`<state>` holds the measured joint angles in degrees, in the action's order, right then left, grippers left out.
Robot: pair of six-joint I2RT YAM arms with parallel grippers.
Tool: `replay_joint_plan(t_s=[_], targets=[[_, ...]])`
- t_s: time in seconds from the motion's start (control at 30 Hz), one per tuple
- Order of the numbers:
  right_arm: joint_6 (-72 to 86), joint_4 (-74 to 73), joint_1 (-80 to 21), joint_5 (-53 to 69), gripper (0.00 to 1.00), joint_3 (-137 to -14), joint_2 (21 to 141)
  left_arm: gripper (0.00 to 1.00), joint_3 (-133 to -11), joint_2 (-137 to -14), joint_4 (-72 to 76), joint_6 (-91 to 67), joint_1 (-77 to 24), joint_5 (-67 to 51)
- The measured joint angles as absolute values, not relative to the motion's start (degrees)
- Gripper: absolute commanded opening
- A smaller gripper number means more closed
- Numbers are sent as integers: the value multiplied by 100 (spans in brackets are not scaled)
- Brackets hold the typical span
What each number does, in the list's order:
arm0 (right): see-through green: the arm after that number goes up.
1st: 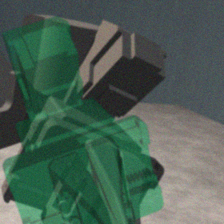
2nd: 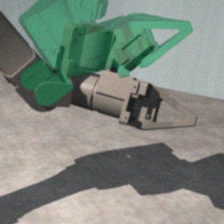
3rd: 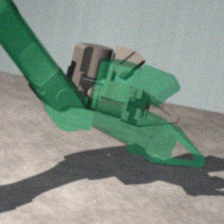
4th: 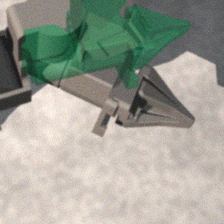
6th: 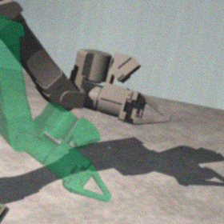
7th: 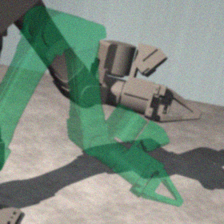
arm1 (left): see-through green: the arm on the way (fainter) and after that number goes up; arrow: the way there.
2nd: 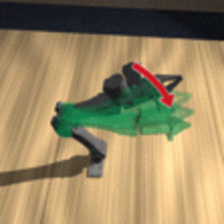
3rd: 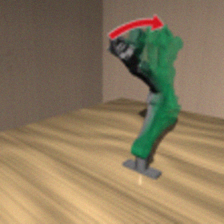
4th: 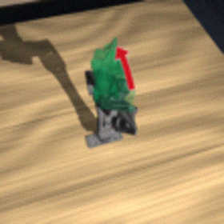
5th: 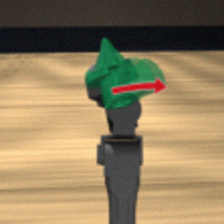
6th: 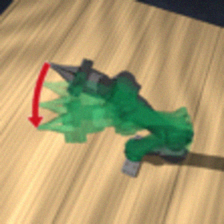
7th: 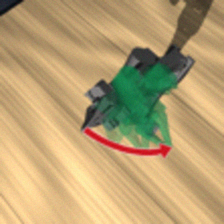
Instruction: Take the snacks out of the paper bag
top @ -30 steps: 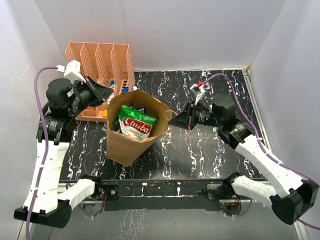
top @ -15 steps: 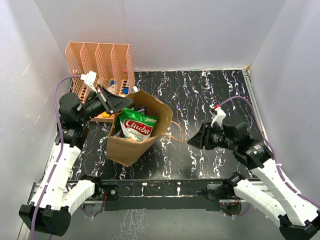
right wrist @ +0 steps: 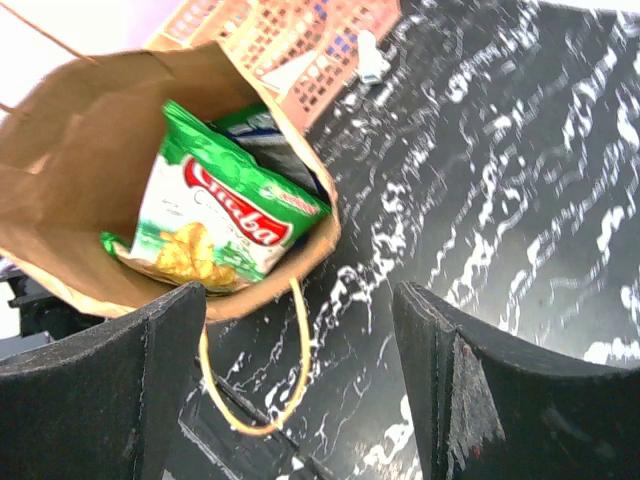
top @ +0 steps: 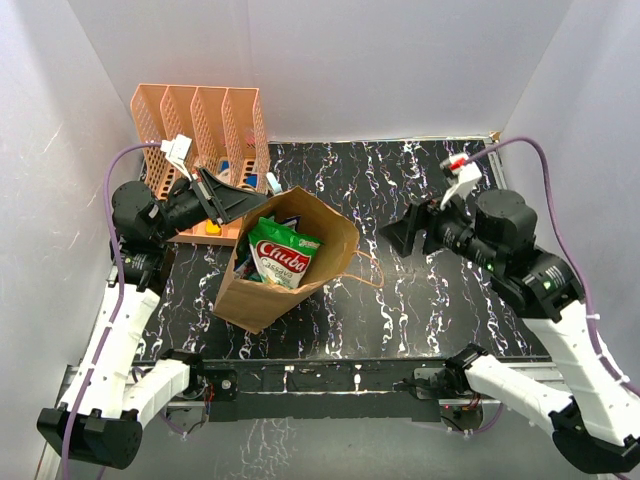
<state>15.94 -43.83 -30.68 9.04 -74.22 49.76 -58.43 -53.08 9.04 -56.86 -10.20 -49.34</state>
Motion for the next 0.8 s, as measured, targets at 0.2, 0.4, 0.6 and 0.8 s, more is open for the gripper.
replay_joint_plan(t_s=[0.2,0.4,0.6,0.8], targets=[[871,-3420,-3072,2401,73,-7824,5975,0,-6010,-5424,683,-5704,-1026,-4836],[443,-2676,-3509,3181,72,-7800,6834,0,-6088,-5430,276,-5594,-1026,-4587],[-523,-1505,-4292,3242,71,-6943,6938,0,-6088,-5422,-21,-5553,-1026,-4311],[-1046,-585,-4617,2910,70,-5760,6947,0,-6088,-5367,-495,-5559,-1026,-4014]])
